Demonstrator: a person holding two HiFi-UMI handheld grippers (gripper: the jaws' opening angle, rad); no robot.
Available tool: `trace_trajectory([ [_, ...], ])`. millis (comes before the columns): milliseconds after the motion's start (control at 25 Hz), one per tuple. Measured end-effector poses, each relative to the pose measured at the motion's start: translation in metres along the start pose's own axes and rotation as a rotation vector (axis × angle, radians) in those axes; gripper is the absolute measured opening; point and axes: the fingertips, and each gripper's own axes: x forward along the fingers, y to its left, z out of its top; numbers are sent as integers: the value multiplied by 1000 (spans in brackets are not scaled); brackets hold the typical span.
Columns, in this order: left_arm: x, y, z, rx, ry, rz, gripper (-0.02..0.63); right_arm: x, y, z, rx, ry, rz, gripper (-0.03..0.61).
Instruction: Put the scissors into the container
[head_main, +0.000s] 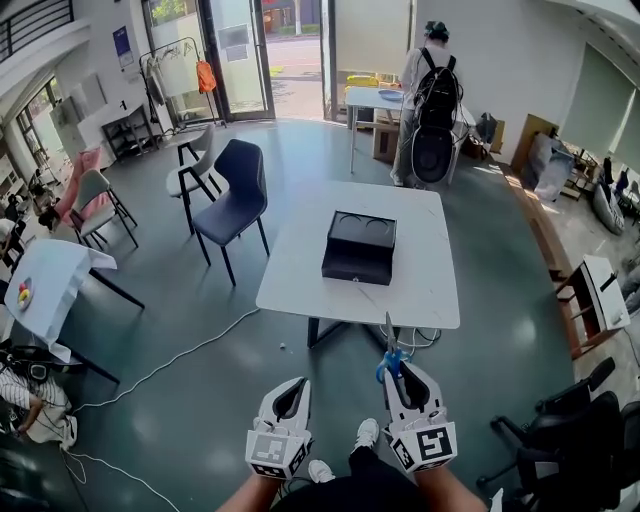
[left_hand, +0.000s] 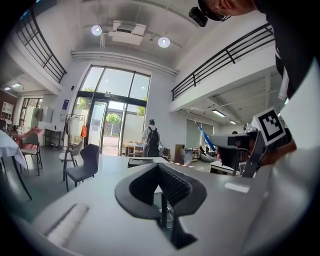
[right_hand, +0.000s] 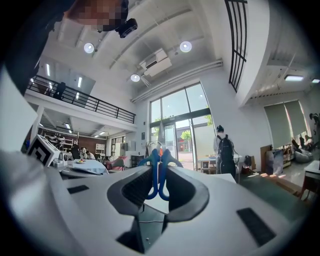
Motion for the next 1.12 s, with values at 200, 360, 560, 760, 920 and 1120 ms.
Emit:
trace_trajectory([
  [200,28,4,11,8,-7,17,9,22,-20,4,8,-7,17,86],
  [360,48,5,16,6,-5,21,9,36,-35,6,2,-8,33,86],
  [560,77,13,20,0,-3,33,11,59,-54,4,10,-6,45,86],
  [760,103,13,19,22,15,46,9,80,-72,1,31,-10,66,86],
  [920,123,7,24,26,5,50,11,90,-87,3,34,-22,85,86],
  [1120,140,1,31,30,-2,66,9,95,-105,1,60,-25,105,86],
])
